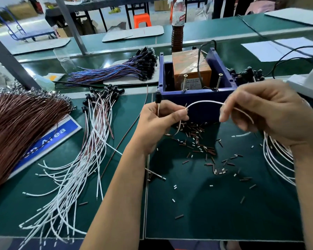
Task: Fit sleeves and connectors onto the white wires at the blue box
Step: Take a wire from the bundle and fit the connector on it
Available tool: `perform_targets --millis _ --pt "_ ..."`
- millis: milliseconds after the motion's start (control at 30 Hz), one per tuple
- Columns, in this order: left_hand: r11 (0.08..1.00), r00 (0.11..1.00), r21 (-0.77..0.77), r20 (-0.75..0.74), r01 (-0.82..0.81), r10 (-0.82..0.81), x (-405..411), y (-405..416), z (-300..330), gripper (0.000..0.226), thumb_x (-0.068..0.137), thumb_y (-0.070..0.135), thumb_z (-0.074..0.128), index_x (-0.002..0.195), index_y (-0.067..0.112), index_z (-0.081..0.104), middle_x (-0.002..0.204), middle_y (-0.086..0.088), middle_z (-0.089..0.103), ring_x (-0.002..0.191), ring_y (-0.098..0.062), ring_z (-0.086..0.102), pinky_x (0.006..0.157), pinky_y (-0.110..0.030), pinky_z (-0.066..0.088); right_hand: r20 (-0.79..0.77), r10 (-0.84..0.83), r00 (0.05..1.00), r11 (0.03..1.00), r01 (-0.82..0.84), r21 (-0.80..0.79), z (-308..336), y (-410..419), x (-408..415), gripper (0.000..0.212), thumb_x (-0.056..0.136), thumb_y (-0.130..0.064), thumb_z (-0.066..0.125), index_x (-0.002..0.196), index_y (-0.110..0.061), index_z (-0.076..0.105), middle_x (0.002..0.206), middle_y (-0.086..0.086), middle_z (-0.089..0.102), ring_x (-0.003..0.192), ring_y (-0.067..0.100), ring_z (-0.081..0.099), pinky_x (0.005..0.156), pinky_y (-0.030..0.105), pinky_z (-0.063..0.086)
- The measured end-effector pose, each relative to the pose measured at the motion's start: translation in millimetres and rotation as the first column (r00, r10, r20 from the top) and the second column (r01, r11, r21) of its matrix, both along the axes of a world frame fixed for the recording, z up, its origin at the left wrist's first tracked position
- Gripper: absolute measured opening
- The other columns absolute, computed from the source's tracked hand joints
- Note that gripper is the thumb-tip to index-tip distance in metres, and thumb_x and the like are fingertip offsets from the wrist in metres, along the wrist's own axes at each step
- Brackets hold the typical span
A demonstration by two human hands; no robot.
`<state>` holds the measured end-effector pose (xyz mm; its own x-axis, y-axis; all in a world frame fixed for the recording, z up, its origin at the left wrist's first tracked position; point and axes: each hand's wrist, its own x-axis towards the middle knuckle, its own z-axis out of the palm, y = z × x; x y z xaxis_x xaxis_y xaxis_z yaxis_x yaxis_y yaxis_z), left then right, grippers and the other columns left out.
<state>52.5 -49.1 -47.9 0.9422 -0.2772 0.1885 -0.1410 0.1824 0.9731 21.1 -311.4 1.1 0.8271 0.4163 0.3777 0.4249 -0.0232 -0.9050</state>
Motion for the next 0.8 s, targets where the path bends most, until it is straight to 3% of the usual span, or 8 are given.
perform_targets --millis 100,200,300,367,467,600,800 --pt "0.997 1.0 -0.076 -0.014 0.02 -0.021 0 -1 2 0.009 0.089 0.014 0.075 0.082 0.018 0.079 0.079 -0.007 0.076 0.043 -0.003 0.035 0.042 -0.014 0.027 -0.105 0.26 0.96 0.935 -0.223 0.277 -3 3 -1 0.036 0.103 -0.033 0.054 0.107 -0.006 0.079 0.102 0.021 0.077 0.073 0.027 0.067 0.067 0.03 0.057" --pt "0.988 0.999 -0.152 -0.022 0.032 -0.036 -1 -2 6 0.012 0.089 0.012 0.071 0.081 0.017 0.078 0.081 -0.006 0.075 0.042 -0.004 0.032 0.041 -0.015 0.025 -0.035 0.329 0.944 0.877 -0.291 0.382 -15 5 2 0.03 0.096 -0.022 0.067 0.122 -0.008 0.075 0.111 0.017 0.076 0.087 0.026 0.068 0.083 0.035 0.056" --pt "0.973 0.996 -0.214 -0.025 0.081 -0.088 -4 -3 9 0.018 0.09 0.008 0.066 0.08 0.017 0.078 0.079 -0.002 0.072 0.044 -0.002 0.03 0.041 -0.014 0.024 0.01 0.233 0.972 0.876 -0.214 0.432 -20 8 4 0.033 0.093 -0.025 0.074 0.125 -0.017 0.075 0.111 0.006 0.077 0.087 0.02 0.068 0.08 0.029 0.054" --pt "0.962 0.991 -0.244 -0.026 0.12 -0.13 -6 -2 10 0.022 0.089 0.006 0.066 0.076 0.019 0.079 0.087 0.001 0.073 0.044 -0.001 0.031 0.041 -0.013 0.025 -0.016 0.14 0.99 0.89 -0.119 0.441 -21 14 4 0.029 0.096 -0.038 0.069 0.117 -0.02 0.079 0.101 0.003 0.079 0.075 0.017 0.069 0.064 0.023 0.052" --pt "0.939 0.975 -0.268 0.008 0.215 -0.221 -10 -2 13 0.013 0.085 0.011 0.077 0.077 0.021 0.077 0.108 -0.002 0.075 0.045 0.001 0.031 0.043 -0.011 0.027 -0.095 0.093 0.991 0.937 -0.054 0.344 -23 25 0 0.037 0.102 -0.047 0.057 0.102 -0.019 0.081 0.081 0.005 0.078 0.054 0.015 0.064 0.045 0.02 0.04" --pt "0.915 0.941 -0.219 0.062 0.338 -0.333 -12 -4 15 0.011 0.09 0.012 0.071 0.084 0.02 0.076 0.128 -0.015 0.07 0.045 -0.002 0.025 0.043 -0.011 0.026 -0.25 0.175 0.952 0.983 -0.182 -0.005 -28 39 -6 0.043 0.105 -0.048 0.056 0.081 -0.018 0.075 0.057 0.003 0.063 0.041 0.011 0.05 0.04 0.016 0.034" --pt "0.946 0.946 -0.072 -0.062 0.315 -0.319 -12 -8 10 0.009 0.088 0.018 0.072 0.08 0.021 0.074 0.115 -0.02 0.075 0.046 -0.003 0.034 0.045 -0.018 0.022 -0.386 0.18 0.905 0.918 -0.295 -0.265 -32 54 -8 0.048 0.101 -0.048 0.051 0.066 -0.017 0.061 0.049 0.001 0.046 0.039 0.013 0.036 0.042 0.018 0.029"
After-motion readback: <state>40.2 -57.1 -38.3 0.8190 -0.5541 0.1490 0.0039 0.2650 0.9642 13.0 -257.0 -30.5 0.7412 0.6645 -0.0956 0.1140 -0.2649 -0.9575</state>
